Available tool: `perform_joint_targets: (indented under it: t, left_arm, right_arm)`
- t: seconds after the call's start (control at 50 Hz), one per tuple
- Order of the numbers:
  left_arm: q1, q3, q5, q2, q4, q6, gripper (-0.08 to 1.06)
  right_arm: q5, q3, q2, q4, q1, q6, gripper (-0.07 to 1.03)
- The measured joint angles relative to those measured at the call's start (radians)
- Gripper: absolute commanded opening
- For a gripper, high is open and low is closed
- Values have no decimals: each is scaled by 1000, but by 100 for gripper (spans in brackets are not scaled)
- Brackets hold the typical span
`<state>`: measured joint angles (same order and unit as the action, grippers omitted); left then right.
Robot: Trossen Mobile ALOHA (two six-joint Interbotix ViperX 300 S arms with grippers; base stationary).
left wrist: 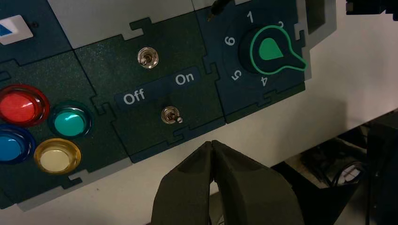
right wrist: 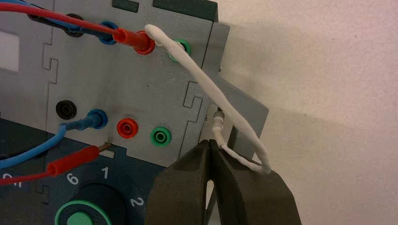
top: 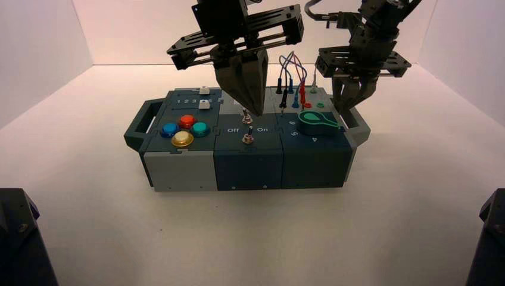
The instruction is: Flip the bottom switch off with the left gripper.
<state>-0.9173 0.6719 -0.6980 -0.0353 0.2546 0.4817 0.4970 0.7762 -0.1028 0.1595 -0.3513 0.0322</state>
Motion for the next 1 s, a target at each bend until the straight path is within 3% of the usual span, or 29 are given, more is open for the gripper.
perform_joint_targets:
  t: [0.48,1.0]
  left_arm:
    - [0,0,0,48,0,0,-3]
    - [0,2,58,81,-2,0,-3]
  right_arm:
    - [0,0,-2,2,0,2,-2]
    - [0,0,-2,0,0,0,-2]
